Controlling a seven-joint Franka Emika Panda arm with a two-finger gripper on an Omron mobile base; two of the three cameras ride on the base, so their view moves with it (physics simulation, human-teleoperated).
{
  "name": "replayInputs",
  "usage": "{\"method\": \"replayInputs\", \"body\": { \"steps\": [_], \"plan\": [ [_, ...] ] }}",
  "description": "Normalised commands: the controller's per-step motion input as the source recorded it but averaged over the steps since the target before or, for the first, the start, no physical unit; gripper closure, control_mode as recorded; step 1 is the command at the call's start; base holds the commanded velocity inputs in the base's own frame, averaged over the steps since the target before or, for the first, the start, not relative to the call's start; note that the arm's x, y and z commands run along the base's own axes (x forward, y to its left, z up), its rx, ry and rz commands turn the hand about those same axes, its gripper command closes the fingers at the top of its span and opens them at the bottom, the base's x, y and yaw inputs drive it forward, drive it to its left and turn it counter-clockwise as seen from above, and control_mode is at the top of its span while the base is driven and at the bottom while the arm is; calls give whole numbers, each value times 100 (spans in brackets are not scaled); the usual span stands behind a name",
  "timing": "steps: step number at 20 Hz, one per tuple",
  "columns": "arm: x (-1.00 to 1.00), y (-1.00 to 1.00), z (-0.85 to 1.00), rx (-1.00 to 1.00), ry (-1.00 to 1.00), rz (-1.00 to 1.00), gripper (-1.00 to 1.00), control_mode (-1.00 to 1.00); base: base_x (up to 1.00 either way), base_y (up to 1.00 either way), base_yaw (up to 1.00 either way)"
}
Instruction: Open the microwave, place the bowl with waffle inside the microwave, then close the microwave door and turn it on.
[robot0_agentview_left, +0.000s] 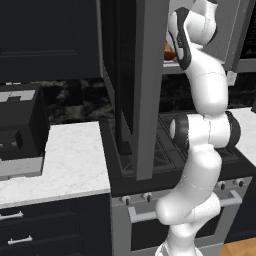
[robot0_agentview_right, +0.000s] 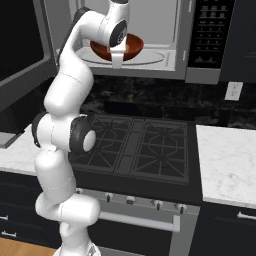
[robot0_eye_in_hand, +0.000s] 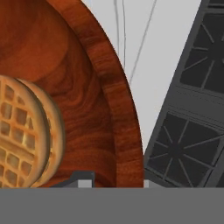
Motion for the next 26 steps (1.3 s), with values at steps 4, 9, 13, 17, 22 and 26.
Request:
{"method": "replayInputs", "body": {
  "steps": [4,9,13,17,22,26],
  "plan": [
    [88,0,-7,0,1,0,100,-100,0,0,0],
    [75,0,-5,0,0,0,-100,-100,0,0,0],
    [41,0,-11,0,-1,0,-100,-100,0,0,0],
    [0,-2,-22,0,-22,0,-100,-100,0,0,0],
    [-29,0,-38,0,-42,0,-100,-100,0,0,0],
    [-99,1,-71,0,-52,-1,-100,-100,0,0,0]
  ]
}}
